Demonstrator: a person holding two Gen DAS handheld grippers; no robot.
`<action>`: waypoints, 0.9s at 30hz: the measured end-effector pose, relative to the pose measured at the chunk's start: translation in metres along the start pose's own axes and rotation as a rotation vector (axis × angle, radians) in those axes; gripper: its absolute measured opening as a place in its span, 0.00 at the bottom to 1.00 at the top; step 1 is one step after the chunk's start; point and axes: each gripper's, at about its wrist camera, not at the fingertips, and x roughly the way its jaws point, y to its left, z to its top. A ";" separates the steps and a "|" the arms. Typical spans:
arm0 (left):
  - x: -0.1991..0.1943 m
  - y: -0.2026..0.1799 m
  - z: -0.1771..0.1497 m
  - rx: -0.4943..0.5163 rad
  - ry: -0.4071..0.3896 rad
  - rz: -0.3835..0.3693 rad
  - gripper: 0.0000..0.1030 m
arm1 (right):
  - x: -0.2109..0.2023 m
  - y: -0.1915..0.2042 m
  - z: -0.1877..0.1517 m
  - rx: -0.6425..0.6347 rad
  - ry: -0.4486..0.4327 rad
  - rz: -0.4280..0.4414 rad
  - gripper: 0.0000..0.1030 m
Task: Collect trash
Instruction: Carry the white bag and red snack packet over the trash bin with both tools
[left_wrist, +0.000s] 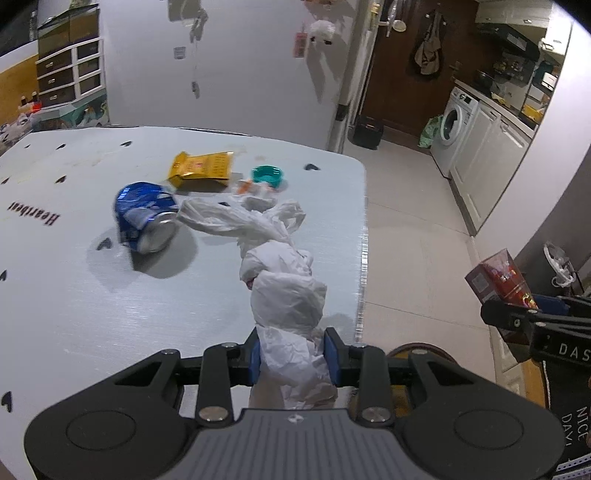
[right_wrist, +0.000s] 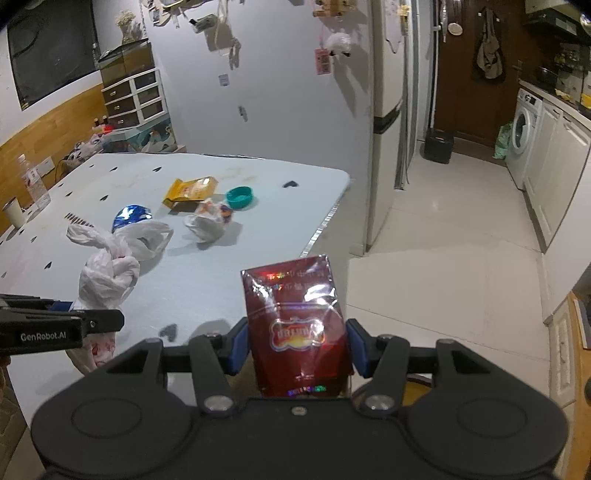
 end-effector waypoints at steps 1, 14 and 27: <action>0.001 -0.007 0.000 0.004 0.003 -0.004 0.34 | -0.002 -0.007 -0.001 0.003 0.001 0.000 0.53; 0.035 -0.095 -0.007 0.084 0.079 -0.077 0.34 | -0.022 -0.096 -0.029 0.087 0.035 -0.075 0.53; 0.099 -0.165 -0.026 0.221 0.222 -0.161 0.34 | -0.016 -0.167 -0.072 0.228 0.111 -0.166 0.53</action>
